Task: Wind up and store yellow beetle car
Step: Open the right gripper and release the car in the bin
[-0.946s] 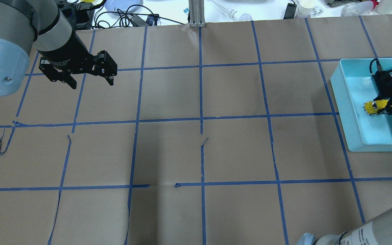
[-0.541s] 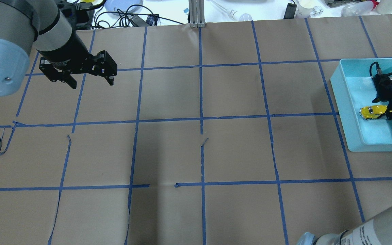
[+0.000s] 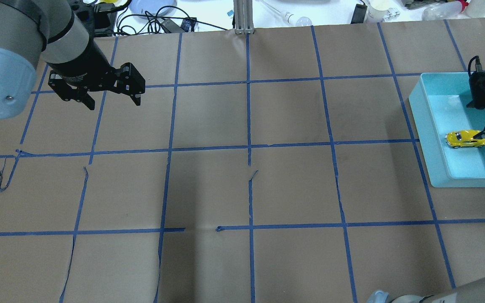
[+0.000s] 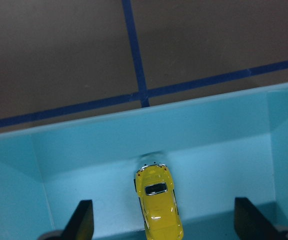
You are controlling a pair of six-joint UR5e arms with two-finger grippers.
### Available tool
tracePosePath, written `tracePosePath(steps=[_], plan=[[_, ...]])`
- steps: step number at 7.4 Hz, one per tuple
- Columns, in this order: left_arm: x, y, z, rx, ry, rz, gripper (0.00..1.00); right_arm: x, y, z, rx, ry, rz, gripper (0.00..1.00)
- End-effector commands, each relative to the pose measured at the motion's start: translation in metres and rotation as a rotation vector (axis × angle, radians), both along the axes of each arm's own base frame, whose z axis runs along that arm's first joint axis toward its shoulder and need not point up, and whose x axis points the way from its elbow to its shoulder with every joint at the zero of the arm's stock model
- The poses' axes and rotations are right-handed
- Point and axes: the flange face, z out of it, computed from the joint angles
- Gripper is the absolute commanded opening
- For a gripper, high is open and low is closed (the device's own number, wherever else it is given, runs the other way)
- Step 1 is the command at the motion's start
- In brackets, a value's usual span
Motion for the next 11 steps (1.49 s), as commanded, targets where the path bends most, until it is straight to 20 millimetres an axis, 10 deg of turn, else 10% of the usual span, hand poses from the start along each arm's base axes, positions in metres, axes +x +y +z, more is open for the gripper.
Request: tracePosePath(steps=[1,3,7,11], plan=[[0.0,0.0,0.0,-0.001,0.0,0.0,1.0,0.067,-0.01,0.073,0.008,-0.025,-0.176,1.0],[0.0,0.0,0.0,0.0,-0.001,0.0,1.0,0.144,-0.025,0.121,0.044,-0.045,-0.339,1.0],[0.0,0.0,0.0,0.0,-0.001,0.0,1.0,0.273,-0.008,0.136,0.042,-0.042,-0.817,1.0],[-0.001,0.001,0.0,0.0,-0.003,-0.001,1.0,0.313,0.003,0.161,0.084,-0.035,-1.185,1.0]])
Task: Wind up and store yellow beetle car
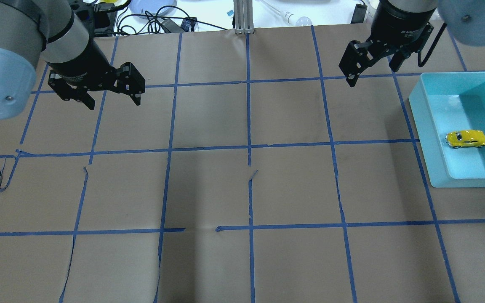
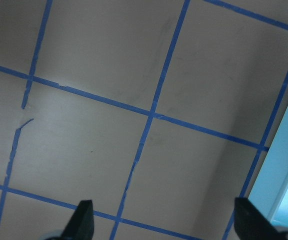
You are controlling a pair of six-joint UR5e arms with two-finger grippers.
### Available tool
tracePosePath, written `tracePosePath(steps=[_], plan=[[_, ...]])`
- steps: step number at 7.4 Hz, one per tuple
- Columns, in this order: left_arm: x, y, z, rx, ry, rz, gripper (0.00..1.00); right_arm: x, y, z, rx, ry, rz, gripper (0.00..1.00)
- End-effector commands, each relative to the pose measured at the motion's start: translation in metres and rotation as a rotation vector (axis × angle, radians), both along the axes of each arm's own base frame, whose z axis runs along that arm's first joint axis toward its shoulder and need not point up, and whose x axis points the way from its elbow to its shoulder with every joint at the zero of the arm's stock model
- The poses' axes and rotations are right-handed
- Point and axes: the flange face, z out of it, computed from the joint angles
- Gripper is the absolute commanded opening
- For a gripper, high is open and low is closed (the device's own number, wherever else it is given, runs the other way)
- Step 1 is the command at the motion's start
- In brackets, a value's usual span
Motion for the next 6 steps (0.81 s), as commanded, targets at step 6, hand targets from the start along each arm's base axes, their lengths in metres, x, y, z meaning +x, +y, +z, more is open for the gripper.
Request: tracePosePath(steps=[6], plan=[[-0.0003,-0.0004,-0.0005,0.001,0.0,-0.001,1.0,0.0057,-0.0016,0.0019,0.003,-0.021,-0.187,1.0]])
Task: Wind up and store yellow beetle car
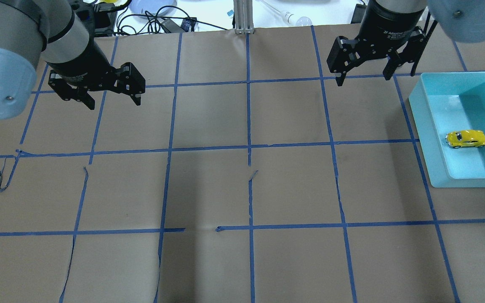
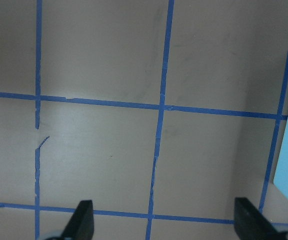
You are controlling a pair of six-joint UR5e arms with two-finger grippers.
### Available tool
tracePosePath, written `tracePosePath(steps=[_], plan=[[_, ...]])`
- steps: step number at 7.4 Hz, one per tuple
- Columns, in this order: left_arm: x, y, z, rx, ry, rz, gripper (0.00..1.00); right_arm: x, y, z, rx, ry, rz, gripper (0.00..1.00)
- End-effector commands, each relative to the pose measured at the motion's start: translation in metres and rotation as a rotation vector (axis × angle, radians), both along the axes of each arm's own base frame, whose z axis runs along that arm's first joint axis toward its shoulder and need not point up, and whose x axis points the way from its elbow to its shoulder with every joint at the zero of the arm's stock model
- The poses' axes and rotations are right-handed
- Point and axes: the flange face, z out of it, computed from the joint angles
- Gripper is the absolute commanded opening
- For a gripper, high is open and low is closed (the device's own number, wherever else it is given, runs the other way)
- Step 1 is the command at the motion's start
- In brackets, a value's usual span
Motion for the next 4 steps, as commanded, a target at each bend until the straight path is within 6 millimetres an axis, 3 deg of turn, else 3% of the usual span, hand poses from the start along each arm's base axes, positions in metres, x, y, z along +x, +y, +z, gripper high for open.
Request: tracePosePath(steps=[1,4], plan=[[0.0,-0.0003,-0.0005,0.001,0.0,0.0,1.0,-0.0036,-0.0036,0.004,-0.021,-0.005,-0.01,1.0],[0.0,-0.0005,-0.0004,0.0,0.0,0.0,1.0,-0.0002,-0.0034,0.0134,-0.084,-0.008,-0.002,1.0]])
